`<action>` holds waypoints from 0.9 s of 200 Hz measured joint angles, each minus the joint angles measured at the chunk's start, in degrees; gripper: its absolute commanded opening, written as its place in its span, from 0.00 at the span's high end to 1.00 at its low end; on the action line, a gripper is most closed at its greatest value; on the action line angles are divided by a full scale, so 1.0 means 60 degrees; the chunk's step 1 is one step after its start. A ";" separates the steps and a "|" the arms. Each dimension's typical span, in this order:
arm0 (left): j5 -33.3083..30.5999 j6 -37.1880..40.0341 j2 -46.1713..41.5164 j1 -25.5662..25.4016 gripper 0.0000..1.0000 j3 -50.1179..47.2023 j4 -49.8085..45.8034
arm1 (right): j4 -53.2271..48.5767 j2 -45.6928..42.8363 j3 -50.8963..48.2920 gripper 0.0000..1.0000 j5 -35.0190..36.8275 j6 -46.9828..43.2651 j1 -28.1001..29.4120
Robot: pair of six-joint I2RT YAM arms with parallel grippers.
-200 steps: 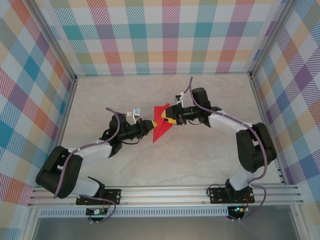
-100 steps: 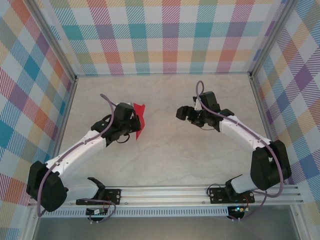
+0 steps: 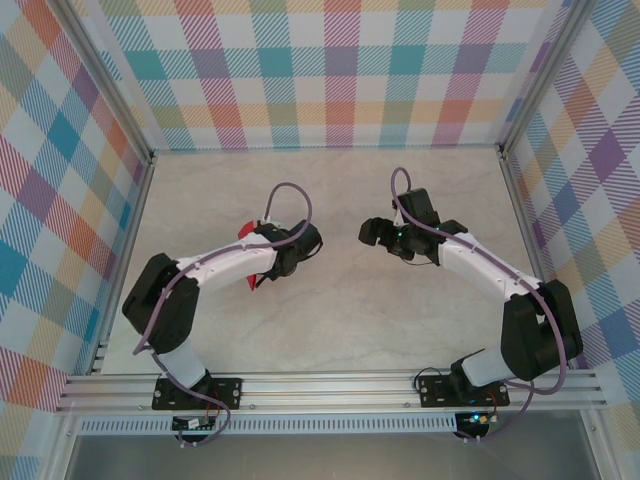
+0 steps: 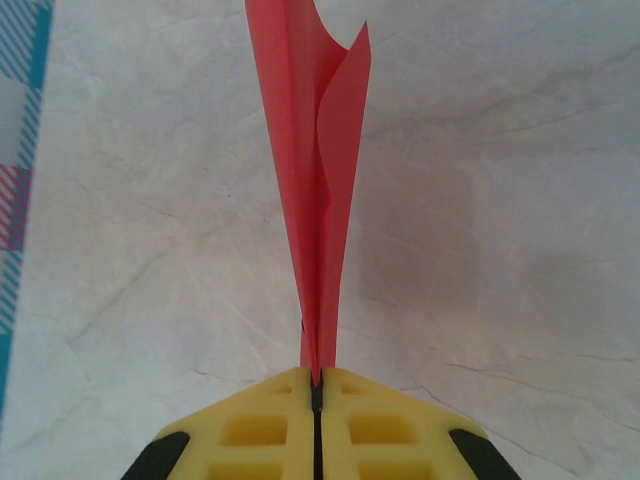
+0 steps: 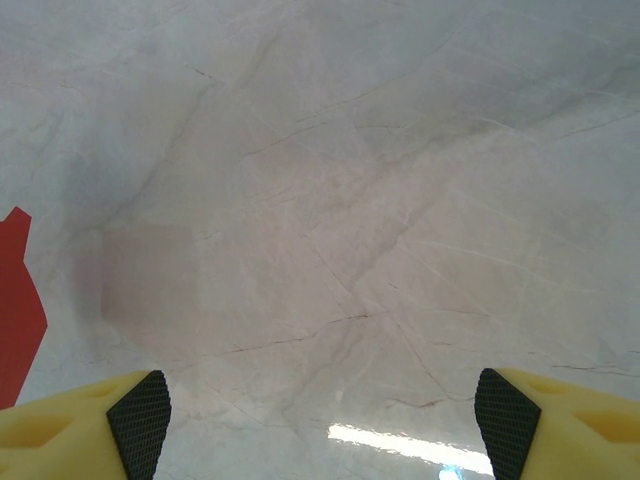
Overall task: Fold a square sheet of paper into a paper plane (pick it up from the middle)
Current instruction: Turn over the paper at the center of the table.
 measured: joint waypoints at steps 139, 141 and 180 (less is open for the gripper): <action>0.2794 0.0011 0.1428 -0.0328 0.45 0.0452 0.1625 | -0.0182 -0.0044 -0.0127 0.19 0.0401 0.0215 0.0000; 0.2889 0.0051 0.1355 -0.0313 0.44 0.0423 0.1654 | -0.0178 -0.0044 -0.0135 0.19 0.0382 0.0211 0.0000; 0.4612 0.0000 -0.0871 0.0226 0.31 -0.0557 0.2619 | -0.0138 -0.0029 -0.0189 0.25 0.0237 0.0106 0.0222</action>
